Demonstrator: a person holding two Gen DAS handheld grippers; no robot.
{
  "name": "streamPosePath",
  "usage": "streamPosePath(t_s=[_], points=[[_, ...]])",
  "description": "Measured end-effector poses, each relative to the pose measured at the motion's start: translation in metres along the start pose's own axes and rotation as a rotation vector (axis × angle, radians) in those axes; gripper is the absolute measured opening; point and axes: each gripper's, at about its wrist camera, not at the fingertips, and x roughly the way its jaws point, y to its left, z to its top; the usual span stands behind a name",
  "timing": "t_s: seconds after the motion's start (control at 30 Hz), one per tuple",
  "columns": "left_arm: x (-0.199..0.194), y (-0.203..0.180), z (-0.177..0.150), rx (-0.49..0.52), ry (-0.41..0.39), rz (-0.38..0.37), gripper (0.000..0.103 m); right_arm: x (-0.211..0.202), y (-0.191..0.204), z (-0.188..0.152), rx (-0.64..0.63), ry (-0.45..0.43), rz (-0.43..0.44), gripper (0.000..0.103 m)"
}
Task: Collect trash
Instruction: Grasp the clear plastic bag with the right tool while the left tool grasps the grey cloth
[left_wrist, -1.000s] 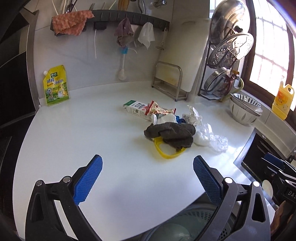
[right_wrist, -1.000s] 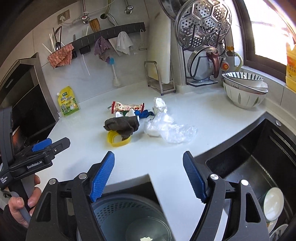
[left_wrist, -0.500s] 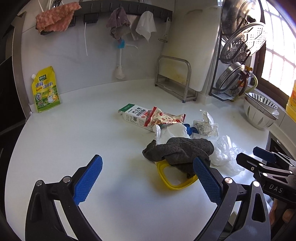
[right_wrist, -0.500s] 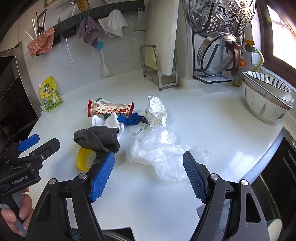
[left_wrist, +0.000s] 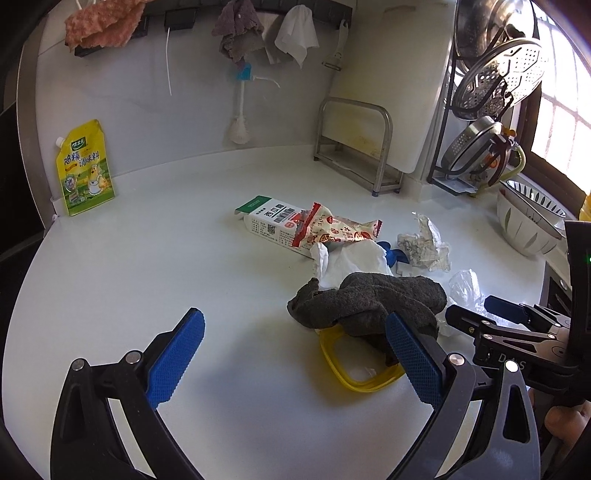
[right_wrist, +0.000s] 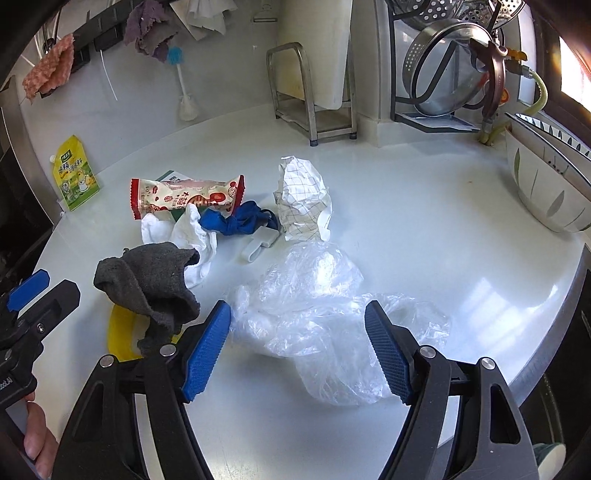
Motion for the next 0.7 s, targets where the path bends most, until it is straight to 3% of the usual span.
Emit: streamPosePath(t_s=[0.03,0.3,0.7], points=[[0.000,-0.001,-0.001,0.001,0.004,-0.003,0.097,0.001,0.002,-0.001,-0.005,0.005,0.006,0.054],[0.003,-0.015,-0.006,0.018,0.022,-0.006,0.097,-0.007,0.000,-0.002,-0.009,-0.028,0.031,0.030],[0.018,-0.049,0.001,0.031,0.025,-0.004,0.097,-0.038,-0.050,-0.003,0.144,-0.139,0.030,0.026]])
